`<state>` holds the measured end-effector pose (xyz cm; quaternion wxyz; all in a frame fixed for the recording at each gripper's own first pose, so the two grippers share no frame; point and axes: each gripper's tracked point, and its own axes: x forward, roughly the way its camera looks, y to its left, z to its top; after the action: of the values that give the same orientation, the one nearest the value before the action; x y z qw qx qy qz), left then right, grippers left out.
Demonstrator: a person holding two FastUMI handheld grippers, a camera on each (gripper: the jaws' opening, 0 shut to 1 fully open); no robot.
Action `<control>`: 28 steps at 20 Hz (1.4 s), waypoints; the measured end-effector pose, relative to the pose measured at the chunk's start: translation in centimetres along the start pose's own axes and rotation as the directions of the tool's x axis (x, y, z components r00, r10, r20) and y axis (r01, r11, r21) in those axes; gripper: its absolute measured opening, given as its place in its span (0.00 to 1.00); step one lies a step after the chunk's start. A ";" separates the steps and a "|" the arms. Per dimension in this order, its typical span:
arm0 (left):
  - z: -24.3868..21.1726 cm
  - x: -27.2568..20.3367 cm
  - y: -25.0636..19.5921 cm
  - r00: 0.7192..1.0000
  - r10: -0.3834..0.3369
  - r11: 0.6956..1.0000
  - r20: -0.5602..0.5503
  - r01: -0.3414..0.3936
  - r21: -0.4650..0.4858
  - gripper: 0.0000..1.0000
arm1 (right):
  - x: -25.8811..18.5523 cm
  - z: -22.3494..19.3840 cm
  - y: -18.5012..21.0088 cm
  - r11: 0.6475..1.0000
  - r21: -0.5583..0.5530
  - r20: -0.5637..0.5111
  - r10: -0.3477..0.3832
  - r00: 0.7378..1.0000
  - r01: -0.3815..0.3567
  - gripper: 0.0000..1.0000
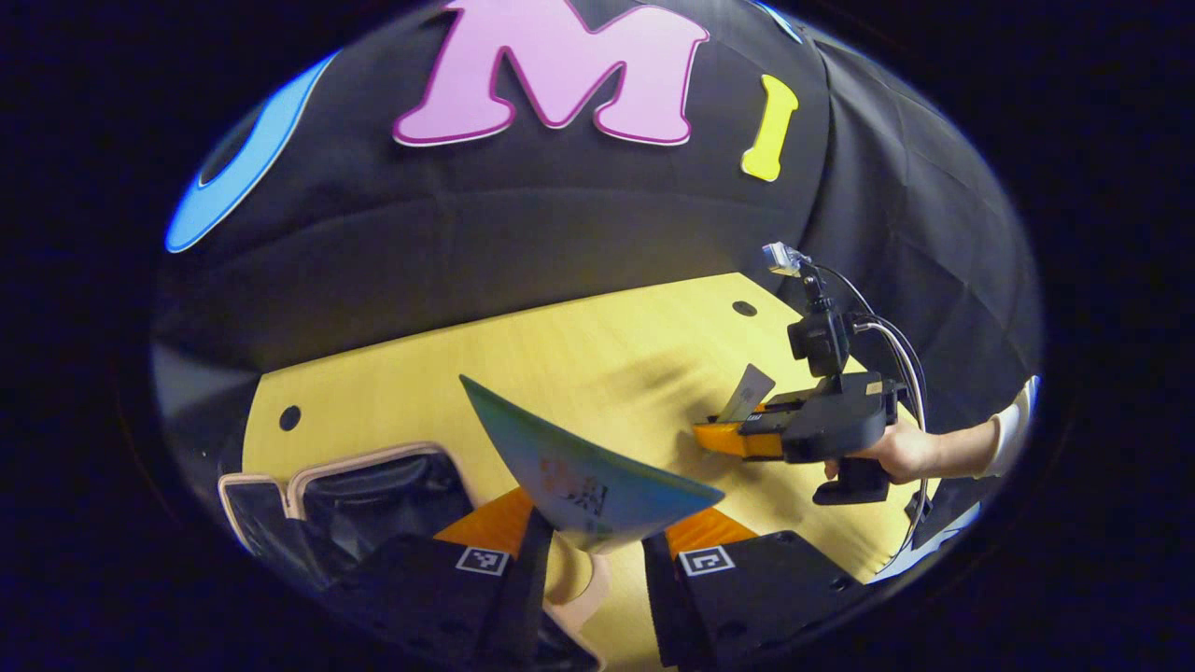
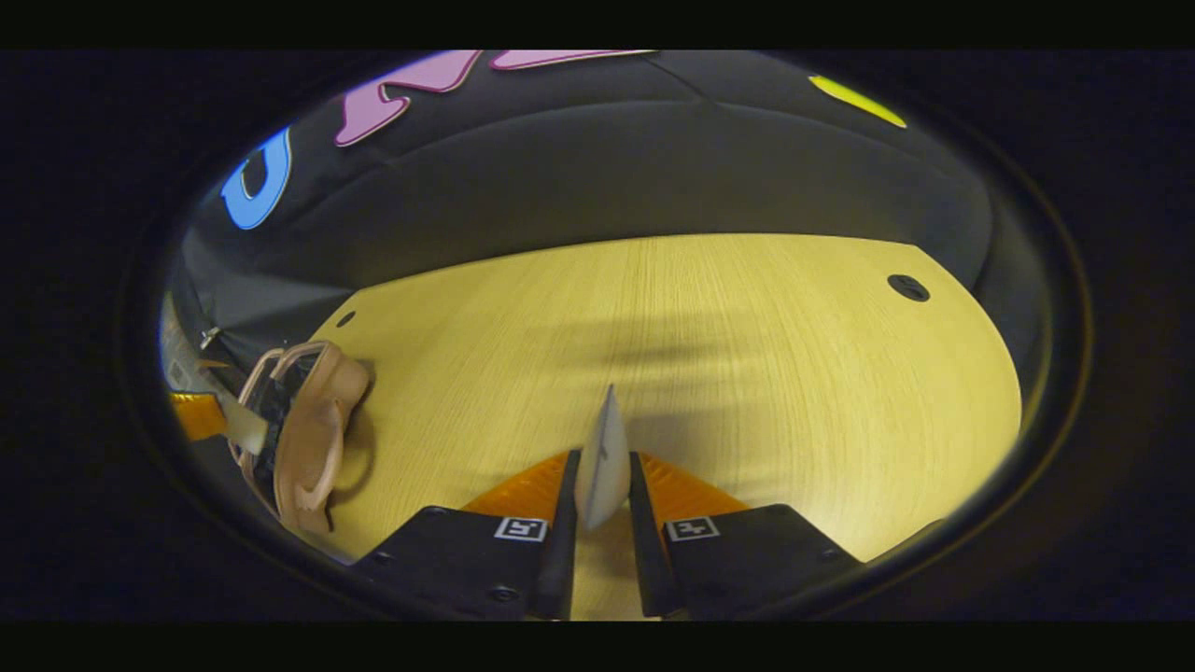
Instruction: First open the suitcase, pack the skin care products into it, and then close the suitcase.
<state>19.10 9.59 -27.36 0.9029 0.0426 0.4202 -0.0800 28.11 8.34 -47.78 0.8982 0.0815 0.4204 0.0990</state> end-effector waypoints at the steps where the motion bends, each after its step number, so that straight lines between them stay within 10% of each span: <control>1: -1.0 -1.1 1.8 0.999 0.016 1.000 -0.031 -0.016 -0.021 0.51 | -0.8 0.6 0.8 1.000 -0.007 0.016 0.016 1.000 -0.016 0.31; 8: -11.7 -4.8 13.6 0.898 0.079 0.976 -0.433 -0.157 -0.148 0.52 | -7.7 3.8 9.6 0.989 -0.003 0.110 0.147 0.983 -0.147 0.31; 15: -20.5 -4.0 15.4 0.565 -0.052 0.948 -0.824 -0.232 -0.219 0.48 | -12.3 3.3 15.4 0.977 -0.083 0.125 0.205 0.971 -0.196 0.24; 17: -21.8 -2.6 15.2 0.537 -0.084 0.934 -0.839 -0.252 -0.254 0.52 | -13.6 2.9 16.2 0.976 -0.089 0.121 0.211 0.970 -0.201 0.24; 19: -22.4 -1.8 14.6 0.551 -0.094 0.912 -0.829 -0.286 -0.293 0.52 | -14.4 2.5 17.2 0.973 -0.101 0.116 0.218 0.969 -0.207 0.24; 22: -20.8 -1.7 13.4 0.630 -0.089 0.910 -0.771 -0.264 -0.321 0.87 | -14.3 0.9 19.5 0.965 -0.103 0.052 0.247 0.968 -0.241 0.31; 26: -13.9 -4.6 15.1 0.887 0.052 0.952 -0.459 -0.182 -0.244 0.94 | -13.1 -1.5 25.8 0.933 -0.023 -0.076 0.357 0.931 -0.360 0.31; 28: -11.1 -8.5 15.6 0.948 0.084 0.968 -0.308 -0.151 -0.200 0.96 | -11.9 -3.4 29.5 0.915 0.017 -0.174 0.400 0.900 -0.403 0.31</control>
<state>8.14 27.44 -27.83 0.8317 -0.0214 0.5541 0.0288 14.81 34.10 -34.32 0.8192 0.1484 0.4704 0.2926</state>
